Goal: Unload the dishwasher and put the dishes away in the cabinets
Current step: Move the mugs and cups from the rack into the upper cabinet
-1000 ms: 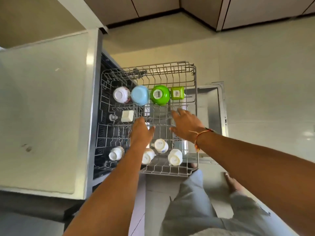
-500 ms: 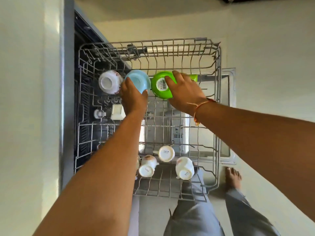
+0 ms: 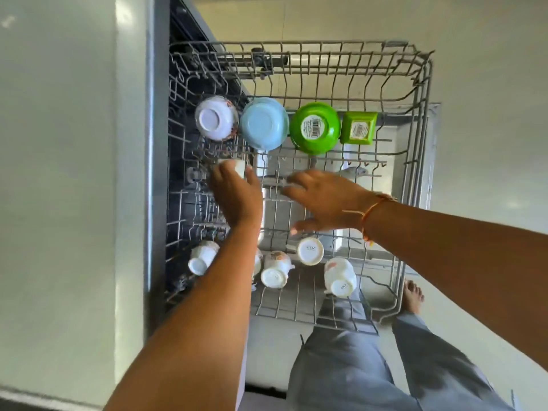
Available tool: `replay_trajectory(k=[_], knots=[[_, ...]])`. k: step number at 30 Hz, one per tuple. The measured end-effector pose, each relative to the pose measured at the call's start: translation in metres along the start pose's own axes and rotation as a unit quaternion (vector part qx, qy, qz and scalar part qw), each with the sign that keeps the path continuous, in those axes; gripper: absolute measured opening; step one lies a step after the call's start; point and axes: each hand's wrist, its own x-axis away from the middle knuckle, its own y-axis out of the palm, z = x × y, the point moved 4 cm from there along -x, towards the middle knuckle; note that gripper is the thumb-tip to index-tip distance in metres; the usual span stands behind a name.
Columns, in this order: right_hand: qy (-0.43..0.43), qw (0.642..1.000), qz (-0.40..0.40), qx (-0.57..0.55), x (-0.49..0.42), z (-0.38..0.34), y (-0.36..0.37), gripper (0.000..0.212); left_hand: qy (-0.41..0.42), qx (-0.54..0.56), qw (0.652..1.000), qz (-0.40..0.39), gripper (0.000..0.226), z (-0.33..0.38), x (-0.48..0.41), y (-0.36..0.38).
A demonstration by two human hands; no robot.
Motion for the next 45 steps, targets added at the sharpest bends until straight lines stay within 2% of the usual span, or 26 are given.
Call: replay_trajectory(k=[2,4,8,10,13,17,20,22,27,31,34,38,42,45], knots=[[-0.042,0.997,-0.060,0.010,0.017,-0.015,0.018,0.089,0.040,-0.033,0.995,-0.084,0.015,-0.004,0.041,-0.004],[-0.071,0.991,-0.108,0.027,0.032,-0.027,0.031,0.095,0.049,-0.073,0.978,-0.189,0.015,-0.011,0.076,-0.008],[-0.079,0.985,-0.155,0.017,0.050,-0.041,0.054,0.092,0.033,-0.190,0.903,-0.384,0.030,-0.029,0.124,-0.022],[-0.072,0.984,-0.160,0.020,0.052,-0.047,0.062,0.087,0.031,-0.241,0.869,-0.431,0.043,-0.038,0.142,-0.029],[-0.039,0.986,-0.159,0.021,0.048,-0.054,0.068,0.075,0.051,-0.287,0.850,-0.440,0.060,-0.047,0.157,-0.027],[0.006,0.993,-0.120,0.013,0.045,-0.060,0.071,0.057,0.095,-0.336,0.849,-0.396,0.066,-0.046,0.162,-0.012],[0.021,0.994,-0.102,-0.015,0.045,-0.059,0.070,0.057,0.076,-0.336,0.864,-0.367,0.053,-0.043,0.162,-0.007],[0.038,0.994,-0.093,-0.049,0.047,-0.057,0.068,0.057,0.050,-0.320,0.877,-0.356,0.051,-0.043,0.162,-0.006],[0.085,0.985,-0.067,-0.133,0.065,-0.058,0.054,0.050,0.028,-0.262,0.911,-0.316,0.062,-0.032,0.164,-0.024],[0.117,0.972,-0.008,-0.203,0.097,-0.065,0.024,0.054,-0.001,-0.203,0.946,-0.254,0.059,-0.008,0.177,-0.065],[0.122,0.960,0.060,-0.246,0.135,-0.075,-0.016,0.068,-0.011,-0.106,0.980,-0.169,0.058,0.017,0.203,-0.114],[0.094,0.943,0.163,-0.273,0.188,-0.093,-0.074,0.071,-0.012,0.005,0.998,-0.056,0.055,0.056,0.246,-0.181],[0.020,0.932,0.251,-0.261,0.247,-0.130,-0.154,0.069,0.032,0.100,0.990,0.098,0.051,0.096,0.302,-0.269],[-0.054,0.921,0.305,-0.238,0.282,-0.173,-0.207,0.067,0.017,0.159,0.963,0.218,0.065,0.108,0.346,-0.344]])
